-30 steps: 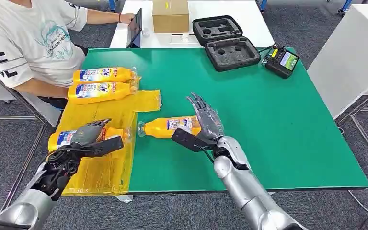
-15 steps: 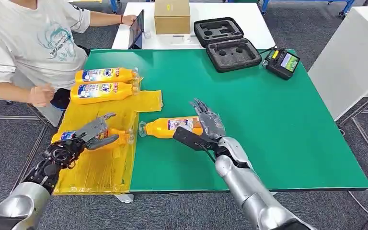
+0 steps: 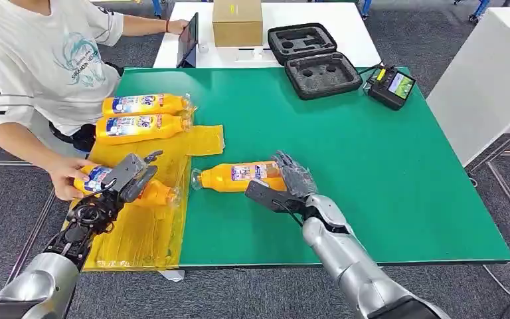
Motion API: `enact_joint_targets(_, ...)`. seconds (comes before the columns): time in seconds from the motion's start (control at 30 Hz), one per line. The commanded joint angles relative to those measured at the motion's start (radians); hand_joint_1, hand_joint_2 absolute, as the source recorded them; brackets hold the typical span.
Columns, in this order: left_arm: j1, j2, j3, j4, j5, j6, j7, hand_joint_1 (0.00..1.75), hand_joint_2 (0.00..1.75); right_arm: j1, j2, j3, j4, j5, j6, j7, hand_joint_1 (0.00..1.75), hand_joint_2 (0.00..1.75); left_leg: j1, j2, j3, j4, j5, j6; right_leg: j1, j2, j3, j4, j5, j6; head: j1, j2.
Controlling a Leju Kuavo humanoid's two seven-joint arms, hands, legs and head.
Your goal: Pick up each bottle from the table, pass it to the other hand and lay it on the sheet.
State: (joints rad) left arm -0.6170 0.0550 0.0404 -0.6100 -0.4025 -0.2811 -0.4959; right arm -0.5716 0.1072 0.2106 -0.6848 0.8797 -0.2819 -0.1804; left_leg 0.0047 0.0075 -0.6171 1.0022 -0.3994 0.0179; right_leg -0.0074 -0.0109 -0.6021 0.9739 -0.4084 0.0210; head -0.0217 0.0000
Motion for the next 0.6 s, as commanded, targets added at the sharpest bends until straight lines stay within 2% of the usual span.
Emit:
enact_joint_targets(0.03,-0.007,-0.058,0.105,0.015,0.124,0.193,-0.102,0.0,0.0,-0.087,-0.023,-0.012,0.183,0.071,0.089,0.095,0.0,1.75,0.0,-0.001,0.001,0.0,0.0,0.0,-0.001,0.0,0.001,0.0,0.0,0.0,0.0,0.0)
enact_joint_targets(0.13,0.005,-0.076,0.077,-0.084,0.11,0.406,-0.191,0.0,0.0,-0.117,-0.036,-0.017,0.247,0.11,0.078,0.111,0.0,1.75,0.0,-0.003,0.0,0.001,0.0,0.0,0.0,-0.001,0.001,0.0,0.0,0.0,0.0,0.0)
enact_joint_targets(0.3,0.065,-0.074,0.002,-0.249,0.161,0.534,-0.202,0.0,0.0,-0.152,-0.046,-0.019,0.271,0.146,0.029,0.078,0.0,1.75,0.0,-0.004,-0.001,0.001,-0.001,0.0,0.0,-0.003,0.0,0.0,-0.001,0.0,0.0,0.0)
enact_joint_targets(0.47,0.106,-0.06,-0.04,-0.313,0.264,0.536,-0.202,0.0,0.0,-0.221,-0.03,0.011,0.299,0.191,0.016,0.058,0.0,1.75,-0.001,0.002,-0.002,0.002,-0.002,0.0,0.0,0.003,-0.002,0.001,-0.001,0.0,0.0,0.0)
enact_joint_targets(0.6,0.118,-0.058,-0.051,-0.338,0.283,0.544,-0.202,0.0,0.0,-0.245,-0.026,0.034,0.324,0.221,0.024,0.067,0.0,1.75,0.0,0.001,-0.004,0.002,-0.002,-0.001,0.0,0.002,-0.003,0.002,-0.001,0.0,0.0,0.0)
